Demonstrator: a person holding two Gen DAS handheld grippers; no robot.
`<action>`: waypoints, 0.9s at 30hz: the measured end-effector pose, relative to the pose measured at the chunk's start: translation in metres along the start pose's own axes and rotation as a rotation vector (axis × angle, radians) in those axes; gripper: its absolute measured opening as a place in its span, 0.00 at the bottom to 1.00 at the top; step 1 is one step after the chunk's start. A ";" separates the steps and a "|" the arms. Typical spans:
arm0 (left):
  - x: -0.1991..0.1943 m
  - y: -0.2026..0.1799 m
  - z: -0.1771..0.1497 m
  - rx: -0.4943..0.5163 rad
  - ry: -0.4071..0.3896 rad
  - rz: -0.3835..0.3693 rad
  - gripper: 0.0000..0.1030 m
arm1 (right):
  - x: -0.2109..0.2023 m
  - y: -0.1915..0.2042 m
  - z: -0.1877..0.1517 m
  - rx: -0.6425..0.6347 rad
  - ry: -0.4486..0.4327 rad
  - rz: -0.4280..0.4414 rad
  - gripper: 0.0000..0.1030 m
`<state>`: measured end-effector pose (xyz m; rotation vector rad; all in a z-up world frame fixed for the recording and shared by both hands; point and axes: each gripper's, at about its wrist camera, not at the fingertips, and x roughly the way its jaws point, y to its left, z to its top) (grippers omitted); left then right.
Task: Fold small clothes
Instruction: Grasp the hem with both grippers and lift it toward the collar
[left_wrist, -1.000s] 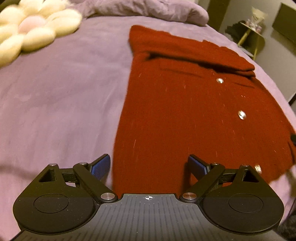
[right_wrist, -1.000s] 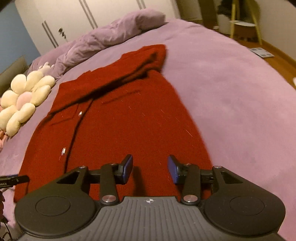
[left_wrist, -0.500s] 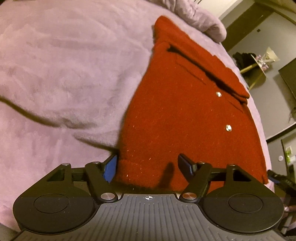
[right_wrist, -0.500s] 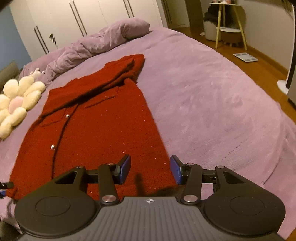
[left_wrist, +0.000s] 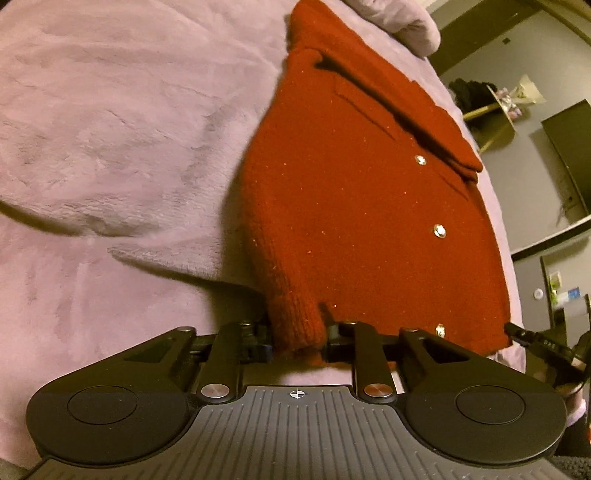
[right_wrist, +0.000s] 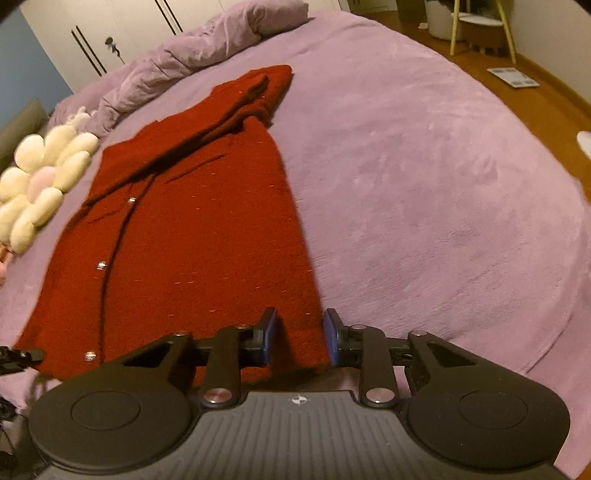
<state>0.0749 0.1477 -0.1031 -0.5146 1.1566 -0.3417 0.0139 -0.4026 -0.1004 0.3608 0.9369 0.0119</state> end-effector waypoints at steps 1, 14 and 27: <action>0.001 0.000 0.000 -0.003 0.004 -0.004 0.26 | 0.000 -0.001 0.000 -0.001 0.002 0.005 0.38; -0.005 -0.023 0.010 0.095 0.017 -0.028 0.15 | 0.002 0.010 0.011 -0.042 0.137 0.126 0.14; -0.020 -0.077 0.110 0.013 -0.224 -0.268 0.15 | 0.020 0.029 0.093 0.333 0.006 0.447 0.13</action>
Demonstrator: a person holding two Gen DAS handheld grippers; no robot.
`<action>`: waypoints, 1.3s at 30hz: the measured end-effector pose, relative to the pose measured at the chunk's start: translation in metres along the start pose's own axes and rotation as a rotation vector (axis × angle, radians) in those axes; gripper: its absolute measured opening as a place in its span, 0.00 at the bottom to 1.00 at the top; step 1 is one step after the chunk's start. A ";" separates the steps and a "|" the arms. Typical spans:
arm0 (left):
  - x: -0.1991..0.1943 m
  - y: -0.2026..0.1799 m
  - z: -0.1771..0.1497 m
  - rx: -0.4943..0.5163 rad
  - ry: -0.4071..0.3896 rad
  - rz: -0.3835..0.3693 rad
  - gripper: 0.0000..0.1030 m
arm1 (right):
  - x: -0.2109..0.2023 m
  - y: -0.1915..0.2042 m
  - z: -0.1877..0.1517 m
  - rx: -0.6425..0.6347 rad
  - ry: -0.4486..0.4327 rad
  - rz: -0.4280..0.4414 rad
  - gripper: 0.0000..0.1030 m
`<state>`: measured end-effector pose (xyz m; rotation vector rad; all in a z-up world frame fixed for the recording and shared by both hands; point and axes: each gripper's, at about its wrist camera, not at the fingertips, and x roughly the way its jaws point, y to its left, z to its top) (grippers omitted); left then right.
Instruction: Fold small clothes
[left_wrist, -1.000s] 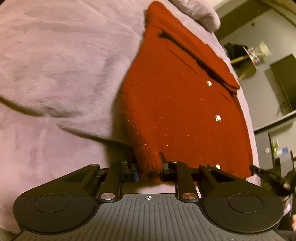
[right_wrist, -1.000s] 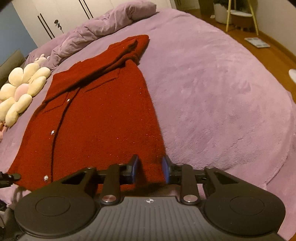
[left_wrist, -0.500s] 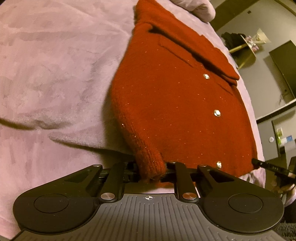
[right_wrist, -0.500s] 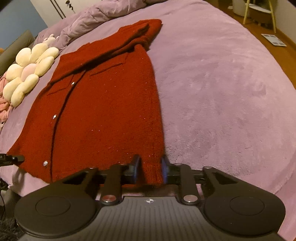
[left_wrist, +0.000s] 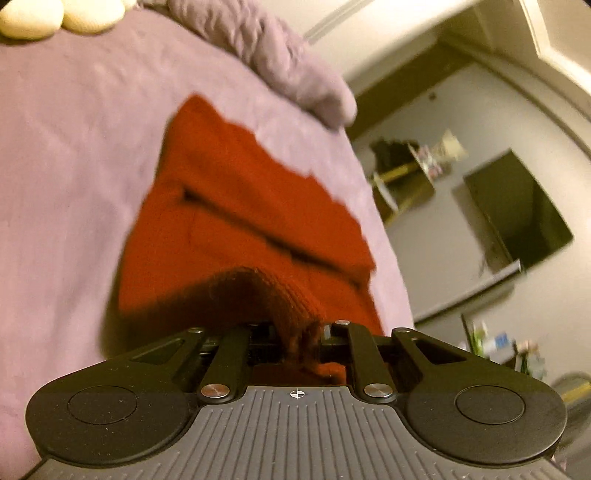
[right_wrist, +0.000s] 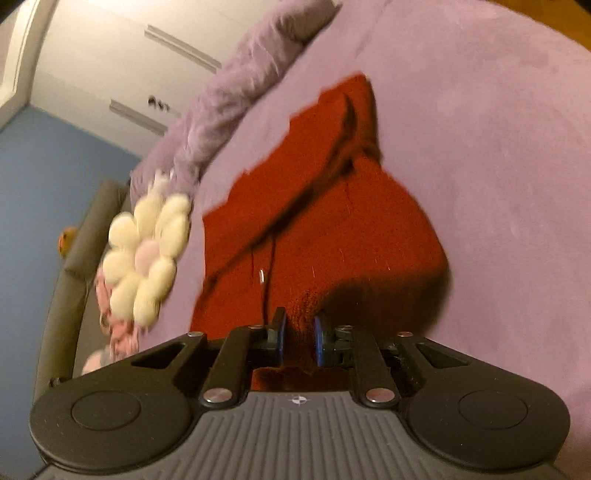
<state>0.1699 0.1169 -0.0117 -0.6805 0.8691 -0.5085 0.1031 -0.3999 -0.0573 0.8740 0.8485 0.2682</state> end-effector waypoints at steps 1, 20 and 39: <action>0.005 0.002 0.009 -0.012 -0.021 0.011 0.15 | 0.006 0.001 0.009 0.010 -0.021 0.000 0.13; 0.043 0.057 0.053 0.012 -0.154 0.259 0.63 | 0.068 0.006 0.056 -0.357 -0.223 -0.337 0.33; 0.083 0.068 0.054 0.194 -0.040 0.369 0.32 | 0.121 0.017 0.056 -0.655 -0.110 -0.470 0.26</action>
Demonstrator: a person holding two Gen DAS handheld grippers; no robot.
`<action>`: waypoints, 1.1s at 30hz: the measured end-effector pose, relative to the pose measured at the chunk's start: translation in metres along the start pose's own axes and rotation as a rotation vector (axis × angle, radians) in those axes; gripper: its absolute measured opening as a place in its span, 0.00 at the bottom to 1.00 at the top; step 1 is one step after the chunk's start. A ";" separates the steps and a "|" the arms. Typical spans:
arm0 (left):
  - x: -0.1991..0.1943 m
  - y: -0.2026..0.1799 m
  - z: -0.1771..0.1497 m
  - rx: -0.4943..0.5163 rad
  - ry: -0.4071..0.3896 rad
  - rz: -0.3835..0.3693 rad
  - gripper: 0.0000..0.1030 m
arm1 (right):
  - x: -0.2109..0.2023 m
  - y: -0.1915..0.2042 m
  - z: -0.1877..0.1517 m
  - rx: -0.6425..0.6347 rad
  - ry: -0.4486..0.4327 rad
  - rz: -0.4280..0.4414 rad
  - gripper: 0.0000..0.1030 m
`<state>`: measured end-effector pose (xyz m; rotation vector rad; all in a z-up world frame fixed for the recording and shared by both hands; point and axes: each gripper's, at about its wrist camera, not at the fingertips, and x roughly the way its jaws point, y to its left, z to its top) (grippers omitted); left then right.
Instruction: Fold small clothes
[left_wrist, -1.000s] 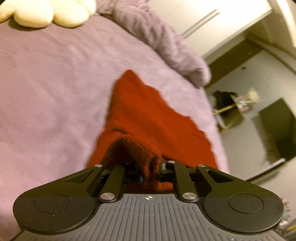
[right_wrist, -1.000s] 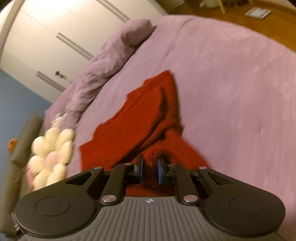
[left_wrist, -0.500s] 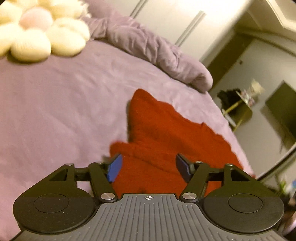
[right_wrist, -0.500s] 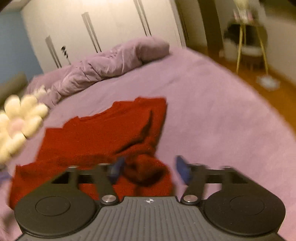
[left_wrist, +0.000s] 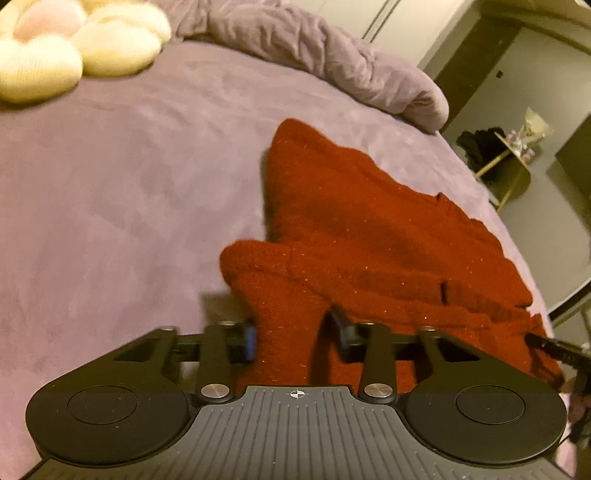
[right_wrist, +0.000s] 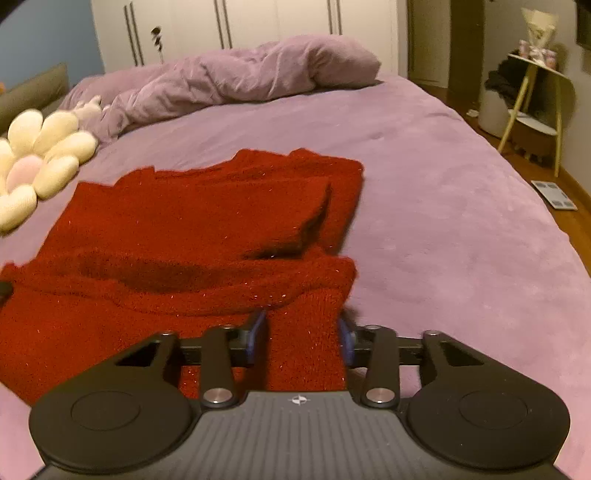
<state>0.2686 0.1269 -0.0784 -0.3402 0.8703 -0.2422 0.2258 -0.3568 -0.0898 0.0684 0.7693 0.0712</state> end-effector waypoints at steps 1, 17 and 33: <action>-0.002 -0.003 0.000 0.020 -0.003 0.006 0.21 | 0.002 0.002 -0.001 -0.007 0.001 0.003 0.20; -0.104 -0.081 0.047 0.241 -0.341 -0.079 0.14 | -0.090 0.032 0.042 -0.052 -0.371 -0.010 0.07; 0.050 -0.050 0.048 0.209 -0.062 0.107 0.46 | 0.031 0.003 0.054 0.026 -0.100 -0.086 0.21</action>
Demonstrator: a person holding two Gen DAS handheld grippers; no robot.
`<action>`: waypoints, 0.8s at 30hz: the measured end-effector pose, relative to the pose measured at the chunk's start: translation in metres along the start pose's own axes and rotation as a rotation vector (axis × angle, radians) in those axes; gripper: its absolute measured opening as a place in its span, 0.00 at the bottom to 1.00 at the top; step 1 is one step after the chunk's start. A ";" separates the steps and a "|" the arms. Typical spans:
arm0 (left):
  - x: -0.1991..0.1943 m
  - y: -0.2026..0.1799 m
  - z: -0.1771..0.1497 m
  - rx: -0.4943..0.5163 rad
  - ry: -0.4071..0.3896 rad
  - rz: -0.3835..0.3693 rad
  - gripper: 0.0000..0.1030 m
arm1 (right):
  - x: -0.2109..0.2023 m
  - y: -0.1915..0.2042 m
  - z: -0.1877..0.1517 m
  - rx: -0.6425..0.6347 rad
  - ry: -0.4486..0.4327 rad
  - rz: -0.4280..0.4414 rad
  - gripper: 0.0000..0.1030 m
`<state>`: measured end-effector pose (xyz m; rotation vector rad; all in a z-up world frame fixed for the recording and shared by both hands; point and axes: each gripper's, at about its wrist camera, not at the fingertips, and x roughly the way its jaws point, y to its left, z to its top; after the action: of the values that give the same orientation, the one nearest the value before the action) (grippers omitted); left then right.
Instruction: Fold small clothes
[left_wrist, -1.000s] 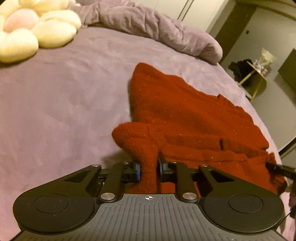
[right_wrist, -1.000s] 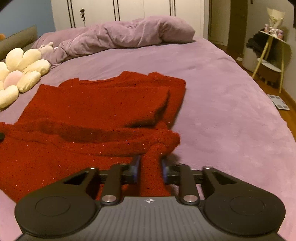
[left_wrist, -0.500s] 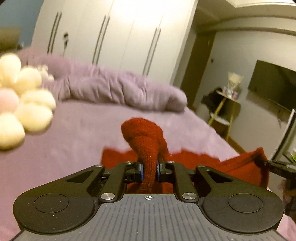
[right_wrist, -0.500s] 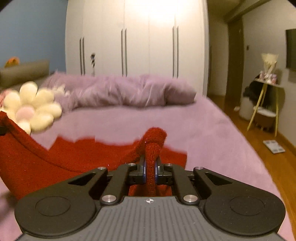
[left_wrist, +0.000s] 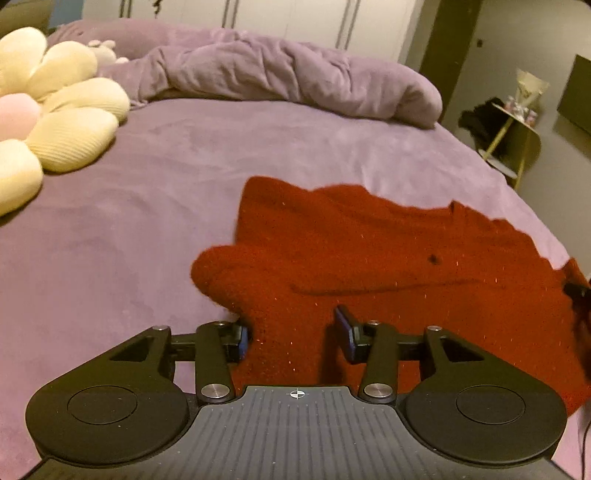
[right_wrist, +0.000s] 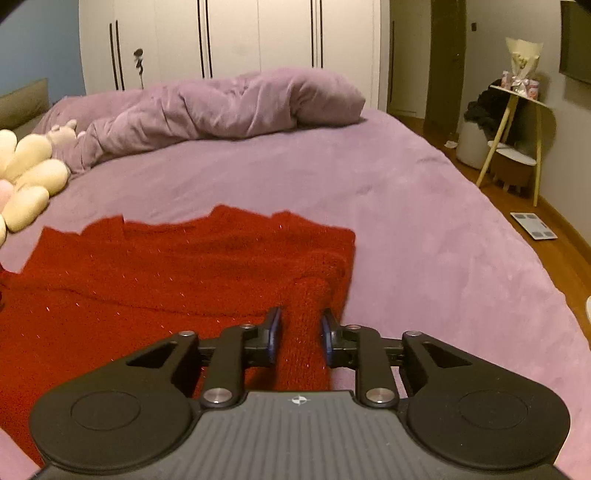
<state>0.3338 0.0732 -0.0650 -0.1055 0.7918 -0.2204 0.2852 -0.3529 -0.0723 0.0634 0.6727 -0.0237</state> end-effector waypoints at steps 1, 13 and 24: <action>0.003 -0.001 0.000 0.008 0.008 0.004 0.46 | 0.000 0.001 -0.001 0.000 0.005 -0.001 0.21; -0.065 -0.026 0.069 0.097 -0.284 0.006 0.15 | -0.042 0.048 0.033 -0.257 -0.321 -0.215 0.07; 0.053 -0.047 0.093 0.057 -0.253 0.242 0.16 | 0.050 0.059 0.064 -0.196 -0.286 -0.364 0.07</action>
<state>0.4286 0.0161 -0.0284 0.0168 0.5397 0.0003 0.3667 -0.2987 -0.0507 -0.2482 0.3904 -0.3114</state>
